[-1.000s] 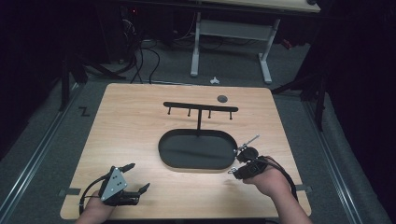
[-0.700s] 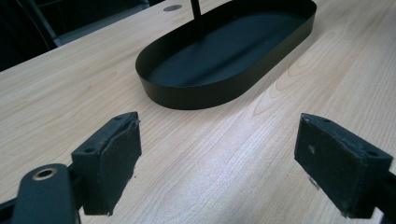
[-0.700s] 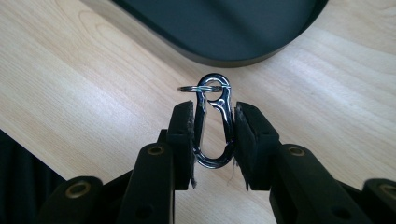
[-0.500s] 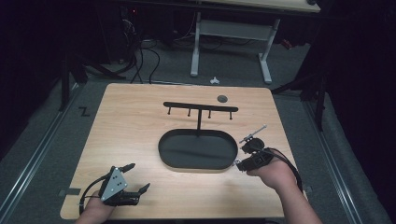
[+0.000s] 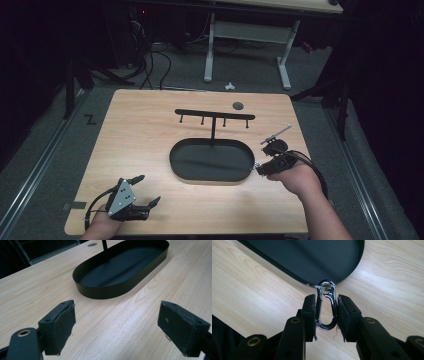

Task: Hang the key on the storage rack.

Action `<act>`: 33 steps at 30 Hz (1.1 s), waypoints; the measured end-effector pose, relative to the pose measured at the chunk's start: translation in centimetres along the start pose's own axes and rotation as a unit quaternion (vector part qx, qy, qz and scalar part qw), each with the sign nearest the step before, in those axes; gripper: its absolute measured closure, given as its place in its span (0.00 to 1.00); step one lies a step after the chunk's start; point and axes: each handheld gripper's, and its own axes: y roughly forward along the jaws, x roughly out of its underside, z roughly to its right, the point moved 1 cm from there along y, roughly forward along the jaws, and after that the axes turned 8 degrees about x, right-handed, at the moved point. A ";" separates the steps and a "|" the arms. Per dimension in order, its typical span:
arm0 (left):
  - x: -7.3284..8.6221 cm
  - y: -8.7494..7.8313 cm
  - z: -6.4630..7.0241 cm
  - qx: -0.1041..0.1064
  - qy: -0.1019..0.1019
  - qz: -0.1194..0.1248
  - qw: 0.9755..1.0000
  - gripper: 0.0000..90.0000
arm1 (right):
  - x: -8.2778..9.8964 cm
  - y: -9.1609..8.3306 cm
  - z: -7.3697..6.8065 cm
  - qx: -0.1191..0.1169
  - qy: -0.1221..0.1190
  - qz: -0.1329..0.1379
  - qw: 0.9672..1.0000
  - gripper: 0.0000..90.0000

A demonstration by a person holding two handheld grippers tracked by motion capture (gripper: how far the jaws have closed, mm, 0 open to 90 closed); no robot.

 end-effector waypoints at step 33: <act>0.0 -0.1 -0.1 0.002 -0.002 -0.004 1.000 0.17 | -4.7 -3.7 0.7 0.017 0.001 0.030 0.999 0.77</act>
